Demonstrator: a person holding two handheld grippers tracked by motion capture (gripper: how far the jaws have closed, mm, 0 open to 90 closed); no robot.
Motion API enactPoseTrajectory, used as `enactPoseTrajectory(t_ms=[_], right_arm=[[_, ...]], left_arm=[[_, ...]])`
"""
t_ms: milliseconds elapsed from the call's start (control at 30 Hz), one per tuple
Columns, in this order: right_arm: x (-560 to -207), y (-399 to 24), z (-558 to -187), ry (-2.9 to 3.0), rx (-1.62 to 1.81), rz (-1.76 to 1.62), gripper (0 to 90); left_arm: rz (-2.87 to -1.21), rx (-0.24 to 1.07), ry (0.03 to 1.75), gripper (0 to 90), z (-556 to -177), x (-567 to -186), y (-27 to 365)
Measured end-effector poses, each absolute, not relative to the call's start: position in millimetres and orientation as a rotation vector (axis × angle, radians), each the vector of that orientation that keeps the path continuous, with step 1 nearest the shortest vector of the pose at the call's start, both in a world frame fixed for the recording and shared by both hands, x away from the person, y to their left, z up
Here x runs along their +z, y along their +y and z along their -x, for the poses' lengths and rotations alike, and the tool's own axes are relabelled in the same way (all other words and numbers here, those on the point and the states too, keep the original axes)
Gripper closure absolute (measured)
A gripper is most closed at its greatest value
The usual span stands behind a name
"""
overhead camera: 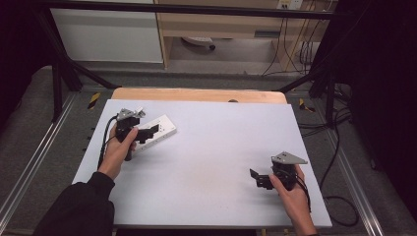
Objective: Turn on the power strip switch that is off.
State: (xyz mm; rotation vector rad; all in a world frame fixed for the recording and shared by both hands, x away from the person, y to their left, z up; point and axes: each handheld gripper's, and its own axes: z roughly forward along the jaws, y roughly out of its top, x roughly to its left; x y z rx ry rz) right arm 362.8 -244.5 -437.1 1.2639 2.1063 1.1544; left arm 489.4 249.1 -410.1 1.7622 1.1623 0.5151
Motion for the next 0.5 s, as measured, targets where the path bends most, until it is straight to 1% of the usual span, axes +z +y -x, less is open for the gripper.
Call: enactPoseTrajectory(t_ms=[500], right_arm=[[-436.9, -244.3, -362.7, 2.105, 1.16, -1.264, 2.6]], left_arm=[[-1.798, 0.474, 1.114, 9.0, -463.5, -399.3, 247.9]])
